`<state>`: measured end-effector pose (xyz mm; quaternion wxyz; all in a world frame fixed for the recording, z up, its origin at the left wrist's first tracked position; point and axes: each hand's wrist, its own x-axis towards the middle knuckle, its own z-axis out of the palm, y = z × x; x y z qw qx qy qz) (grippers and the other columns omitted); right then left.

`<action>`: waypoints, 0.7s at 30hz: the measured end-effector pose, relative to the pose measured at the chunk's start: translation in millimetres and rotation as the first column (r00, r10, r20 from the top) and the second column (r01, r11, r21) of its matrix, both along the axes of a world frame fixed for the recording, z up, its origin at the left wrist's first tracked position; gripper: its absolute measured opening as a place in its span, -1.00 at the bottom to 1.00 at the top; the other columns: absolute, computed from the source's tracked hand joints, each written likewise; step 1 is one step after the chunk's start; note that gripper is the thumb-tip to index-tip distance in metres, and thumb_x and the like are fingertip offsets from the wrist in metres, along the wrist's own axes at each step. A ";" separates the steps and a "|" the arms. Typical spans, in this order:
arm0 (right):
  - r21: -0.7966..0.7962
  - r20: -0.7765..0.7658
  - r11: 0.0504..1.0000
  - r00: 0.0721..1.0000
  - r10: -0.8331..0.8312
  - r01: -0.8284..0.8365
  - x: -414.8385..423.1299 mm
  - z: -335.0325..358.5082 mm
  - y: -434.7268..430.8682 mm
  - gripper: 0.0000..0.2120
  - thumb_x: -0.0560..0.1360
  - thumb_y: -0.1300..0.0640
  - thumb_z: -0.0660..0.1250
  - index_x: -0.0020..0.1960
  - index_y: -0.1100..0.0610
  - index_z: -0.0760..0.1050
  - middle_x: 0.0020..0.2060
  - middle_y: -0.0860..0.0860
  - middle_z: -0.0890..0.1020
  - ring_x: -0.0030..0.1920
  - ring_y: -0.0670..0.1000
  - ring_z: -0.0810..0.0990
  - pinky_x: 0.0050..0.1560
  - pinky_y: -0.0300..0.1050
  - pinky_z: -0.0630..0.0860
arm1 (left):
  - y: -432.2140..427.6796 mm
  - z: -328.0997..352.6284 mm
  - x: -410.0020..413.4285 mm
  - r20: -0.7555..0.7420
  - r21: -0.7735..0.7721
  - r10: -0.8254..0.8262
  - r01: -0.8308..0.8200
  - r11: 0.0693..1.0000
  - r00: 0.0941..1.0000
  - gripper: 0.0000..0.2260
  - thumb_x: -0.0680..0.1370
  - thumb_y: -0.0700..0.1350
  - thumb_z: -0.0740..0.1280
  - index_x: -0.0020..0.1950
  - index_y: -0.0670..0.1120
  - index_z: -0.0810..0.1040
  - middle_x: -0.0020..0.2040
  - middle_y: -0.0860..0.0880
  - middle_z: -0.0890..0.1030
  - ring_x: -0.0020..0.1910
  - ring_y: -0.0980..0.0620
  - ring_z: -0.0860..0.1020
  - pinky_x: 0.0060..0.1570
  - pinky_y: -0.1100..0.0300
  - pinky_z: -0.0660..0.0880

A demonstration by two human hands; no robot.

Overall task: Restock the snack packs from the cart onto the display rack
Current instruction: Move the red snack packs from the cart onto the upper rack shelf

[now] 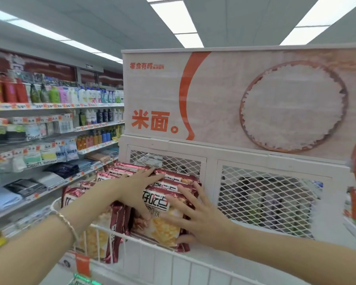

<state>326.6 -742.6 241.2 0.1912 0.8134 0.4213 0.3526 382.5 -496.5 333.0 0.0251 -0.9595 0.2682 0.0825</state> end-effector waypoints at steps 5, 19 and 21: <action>-0.067 -0.095 0.992 0.989 -0.114 0.108 -1.7 7.8 1.0 -0.31 0.56 -0.41 0.11 0.58 -0.11 0.13 0.59 0.08 0.19 0.54 0.35 0.19 0.40 0.50 0.21 | 1.4 1.4 -2.3 -0.001 -0.040 -0.022 0.022 0.999 1.000 0.10 0.35 0.27 0.54 0.59 0.28 -0.22 0.63 0.10 -0.24 0.61 -0.01 -0.16 0.52 -0.29 -0.07; 0.237 -0.297 0.970 0.955 0.014 0.060 -42.4 105.2 219.2 -0.38 0.62 -0.26 -0.13 0.61 -0.01 0.08 0.57 0.06 0.21 0.57 0.10 0.15 0.57 0.26 -0.10 | 234.1 -5.8 -111.6 0.061 -0.591 0.430 -0.315 0.742 0.901 -0.58 0.60 0.01 0.36 0.44 0.00 0.45 0.43 0.00 0.43 0.35 -0.01 0.43 0.29 0.10 0.38; 0.140 -0.302 0.990 0.953 0.041 0.002 -55.4 81.9 277.2 -0.36 0.62 -0.26 -0.16 0.61 0.00 0.06 0.57 0.08 0.24 0.58 0.12 0.15 0.57 0.27 -0.15 | 284.5 -32.6 -134.3 0.027 -0.530 0.499 -0.411 0.742 0.866 -0.58 0.59 0.02 0.36 0.44 0.00 0.45 0.43 -0.03 0.45 0.33 -0.04 0.46 0.24 0.10 0.41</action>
